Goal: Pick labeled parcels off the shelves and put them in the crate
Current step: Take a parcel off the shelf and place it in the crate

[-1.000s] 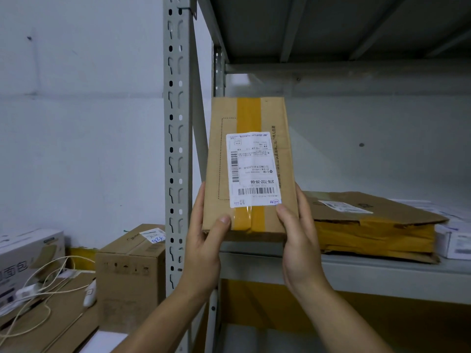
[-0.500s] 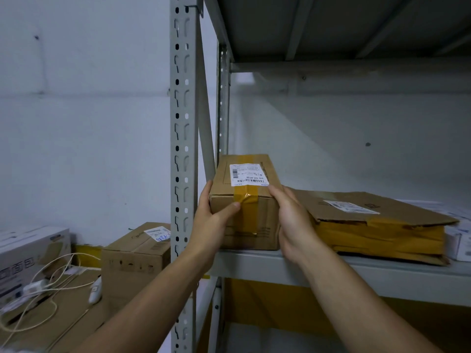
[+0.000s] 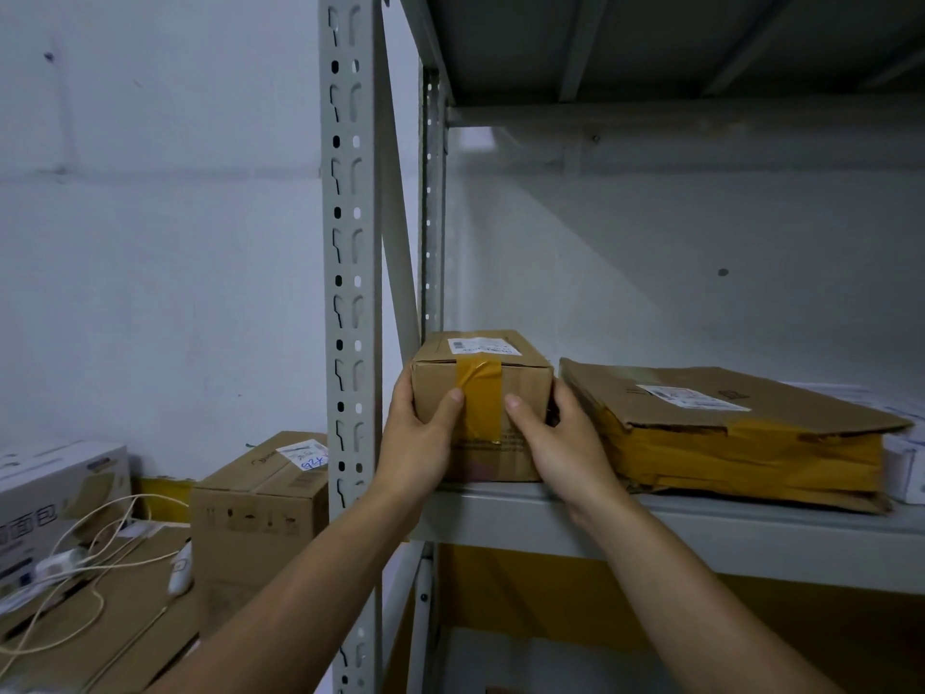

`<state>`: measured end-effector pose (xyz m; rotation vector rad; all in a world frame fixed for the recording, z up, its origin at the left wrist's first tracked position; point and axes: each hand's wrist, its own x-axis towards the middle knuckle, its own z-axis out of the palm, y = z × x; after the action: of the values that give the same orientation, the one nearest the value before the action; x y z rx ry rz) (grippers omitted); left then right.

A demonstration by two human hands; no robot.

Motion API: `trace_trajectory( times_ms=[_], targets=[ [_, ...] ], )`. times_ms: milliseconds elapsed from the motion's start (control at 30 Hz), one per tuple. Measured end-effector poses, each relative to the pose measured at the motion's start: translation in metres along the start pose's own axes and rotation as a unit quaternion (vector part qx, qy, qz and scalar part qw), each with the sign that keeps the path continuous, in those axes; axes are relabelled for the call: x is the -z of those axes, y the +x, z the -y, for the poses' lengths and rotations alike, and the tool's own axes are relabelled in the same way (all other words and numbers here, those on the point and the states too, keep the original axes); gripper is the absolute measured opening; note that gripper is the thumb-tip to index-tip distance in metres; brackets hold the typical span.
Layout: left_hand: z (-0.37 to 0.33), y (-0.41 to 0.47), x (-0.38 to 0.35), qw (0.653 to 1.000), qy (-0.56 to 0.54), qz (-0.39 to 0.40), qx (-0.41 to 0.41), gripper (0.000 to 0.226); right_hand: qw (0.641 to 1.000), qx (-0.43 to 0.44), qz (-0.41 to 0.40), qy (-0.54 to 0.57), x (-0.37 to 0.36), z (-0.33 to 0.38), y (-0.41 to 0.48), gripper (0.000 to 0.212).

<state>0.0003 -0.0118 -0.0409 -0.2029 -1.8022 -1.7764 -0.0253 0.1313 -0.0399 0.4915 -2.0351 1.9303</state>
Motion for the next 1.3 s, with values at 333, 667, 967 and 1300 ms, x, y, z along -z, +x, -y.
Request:
trace_trajectory(
  times_ms=[333, 667, 967, 1300],
  targets=[
    [0.01, 0.031, -0.005, 0.997, 0.015, -0.04, 0.06, 0.054, 0.999, -0.03, 0.004, -0.039, -0.016, -0.002, 0.031, 0.05],
    [0.02, 0.06, -0.007, 0.989, -0.037, -0.061, 0.127, 0.055, 0.998, -0.042, -0.002, -0.053, -0.032, -0.01, 0.057, 0.049],
    [0.026, 0.065, -0.01, 0.991, -0.029, -0.059, 0.113, 0.061, 0.997, -0.048, -0.007, -0.056, -0.034, -0.013, 0.063, 0.048],
    [0.017, 0.045, -0.009, 0.996, 0.055, -0.065, -0.006, 0.077, 0.997, -0.062, -0.051, -0.006, -0.034, -0.008, 0.042, 0.037]
  ],
)
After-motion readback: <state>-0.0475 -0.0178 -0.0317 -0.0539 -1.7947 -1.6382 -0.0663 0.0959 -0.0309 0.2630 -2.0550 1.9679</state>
